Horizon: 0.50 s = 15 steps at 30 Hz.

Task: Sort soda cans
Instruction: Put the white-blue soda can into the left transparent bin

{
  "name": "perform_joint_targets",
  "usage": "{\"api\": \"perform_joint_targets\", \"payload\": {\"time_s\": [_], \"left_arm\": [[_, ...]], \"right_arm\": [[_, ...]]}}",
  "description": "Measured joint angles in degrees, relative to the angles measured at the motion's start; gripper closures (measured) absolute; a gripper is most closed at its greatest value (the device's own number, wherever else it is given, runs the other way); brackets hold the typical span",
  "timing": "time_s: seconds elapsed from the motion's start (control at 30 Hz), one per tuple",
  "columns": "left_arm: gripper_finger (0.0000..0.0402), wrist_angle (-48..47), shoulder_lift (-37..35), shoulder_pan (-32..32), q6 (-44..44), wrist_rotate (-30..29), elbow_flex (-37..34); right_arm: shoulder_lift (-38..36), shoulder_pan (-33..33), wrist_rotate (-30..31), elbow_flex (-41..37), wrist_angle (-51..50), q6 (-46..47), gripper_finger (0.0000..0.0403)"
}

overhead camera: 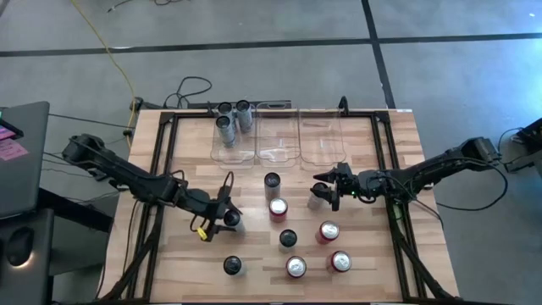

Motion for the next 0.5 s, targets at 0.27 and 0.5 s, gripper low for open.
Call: {"api": "perform_joint_targets", "payload": {"time_s": [0.27, 0.5], "left_arm": [[0.0154, -4.79, -9.49, 0.02, -1.92, -8.94, 0.20], [0.0154, -11.54, -13.63, 2.10, 0.09, -18.98, 6.88]], "right_arm": [[0.00, 0.00, 0.01, 0.00, -0.01, -0.02, 0.0090], [0.00, 0.00, 0.01, 0.00, 0.25, -0.37, 0.0090]]}}
